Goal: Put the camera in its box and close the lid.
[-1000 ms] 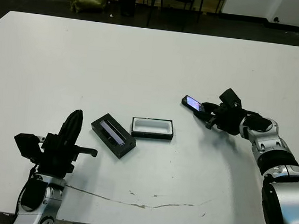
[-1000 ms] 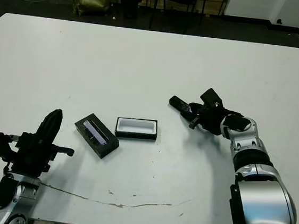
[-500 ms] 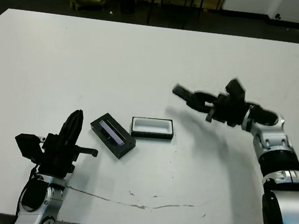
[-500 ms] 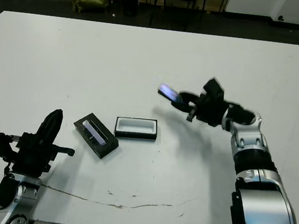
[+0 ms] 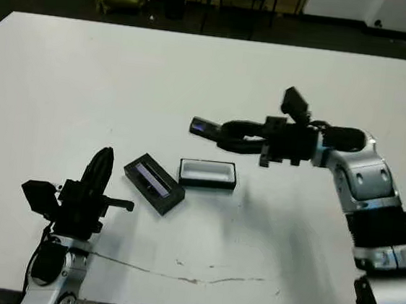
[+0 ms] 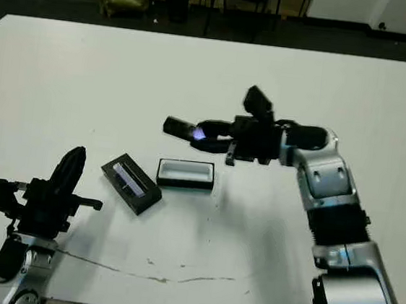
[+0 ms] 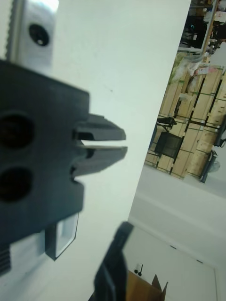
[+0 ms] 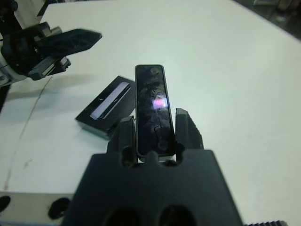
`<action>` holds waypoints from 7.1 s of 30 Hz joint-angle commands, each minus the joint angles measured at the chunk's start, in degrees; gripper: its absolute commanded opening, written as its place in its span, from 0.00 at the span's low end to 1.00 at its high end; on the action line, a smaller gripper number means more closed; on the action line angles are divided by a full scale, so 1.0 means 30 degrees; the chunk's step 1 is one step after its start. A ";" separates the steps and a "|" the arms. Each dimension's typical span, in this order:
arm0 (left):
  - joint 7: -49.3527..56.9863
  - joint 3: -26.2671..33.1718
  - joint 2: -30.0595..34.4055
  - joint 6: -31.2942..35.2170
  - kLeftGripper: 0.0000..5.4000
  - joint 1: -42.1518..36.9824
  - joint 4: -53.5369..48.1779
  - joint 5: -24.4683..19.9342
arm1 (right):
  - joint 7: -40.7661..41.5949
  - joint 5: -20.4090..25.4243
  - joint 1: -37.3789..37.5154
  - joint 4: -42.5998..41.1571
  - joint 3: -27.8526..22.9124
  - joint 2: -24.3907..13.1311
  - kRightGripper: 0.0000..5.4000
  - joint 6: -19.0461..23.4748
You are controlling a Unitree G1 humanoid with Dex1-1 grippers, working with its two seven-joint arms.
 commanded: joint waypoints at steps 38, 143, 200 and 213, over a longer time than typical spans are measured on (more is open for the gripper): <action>-0.0010 -0.0257 -0.0107 -0.0819 0.00 0.0056 0.0936 0.0753 | 0.5856 -0.2544 -0.5607 0.9507 0.2877 -0.0380 0.09 -0.4381; 0.1567 -0.1108 -0.0444 0.0982 0.00 0.1361 -0.0878 0.0966 | 0.4646 -0.6084 -0.4043 1.1545 0.4417 0.2631 0.09 -0.6921; 0.1319 -0.1004 -0.0271 0.0708 0.00 0.1193 -0.0603 0.1152 | 0.4158 -0.2360 -0.4394 0.9618 -0.0645 0.1352 0.99 -0.7473; 0.0625 -0.0892 -0.0009 -0.0627 0.00 0.0819 0.0149 0.1433 | -0.7591 -0.0590 0.5794 -0.7009 -0.5510 0.0839 0.67 -0.3149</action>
